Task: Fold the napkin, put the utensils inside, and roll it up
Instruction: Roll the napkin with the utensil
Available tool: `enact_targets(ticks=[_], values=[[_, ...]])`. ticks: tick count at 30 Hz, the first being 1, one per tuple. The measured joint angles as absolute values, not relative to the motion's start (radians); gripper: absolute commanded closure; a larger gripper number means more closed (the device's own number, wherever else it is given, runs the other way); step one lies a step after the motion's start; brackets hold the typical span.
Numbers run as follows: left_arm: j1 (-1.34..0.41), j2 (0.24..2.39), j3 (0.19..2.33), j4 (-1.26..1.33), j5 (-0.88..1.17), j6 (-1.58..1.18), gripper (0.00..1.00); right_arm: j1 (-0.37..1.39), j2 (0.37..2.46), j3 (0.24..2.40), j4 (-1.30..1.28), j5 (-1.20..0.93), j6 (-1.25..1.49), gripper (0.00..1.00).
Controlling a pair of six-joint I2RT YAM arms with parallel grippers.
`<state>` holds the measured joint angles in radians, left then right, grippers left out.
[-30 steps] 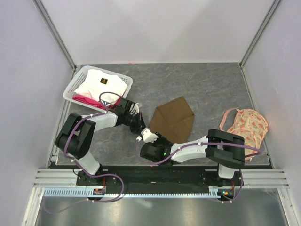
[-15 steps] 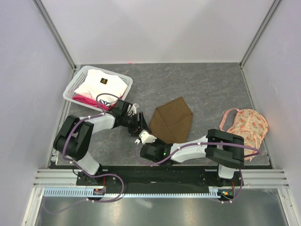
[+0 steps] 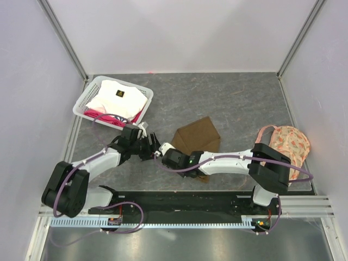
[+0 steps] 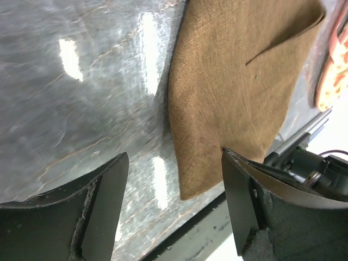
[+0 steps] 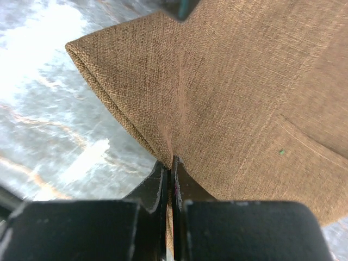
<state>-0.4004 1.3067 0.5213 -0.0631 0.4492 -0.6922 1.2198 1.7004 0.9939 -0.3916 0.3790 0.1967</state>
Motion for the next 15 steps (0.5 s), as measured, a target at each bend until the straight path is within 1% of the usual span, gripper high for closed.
enact_targets(ticks=[8, 15], values=[[-0.400, 1.105, 0.353, 0.081, 0.363, -0.699, 0.23, 1.110, 1.701, 1.077, -0.499, 0.089, 0.196, 1.00], [-0.401, 1.043, 0.237, 0.277, 0.346, -0.695, 0.23, 1.000, 1.774, 1.143, -0.562, -0.159, 0.195, 1.00]])
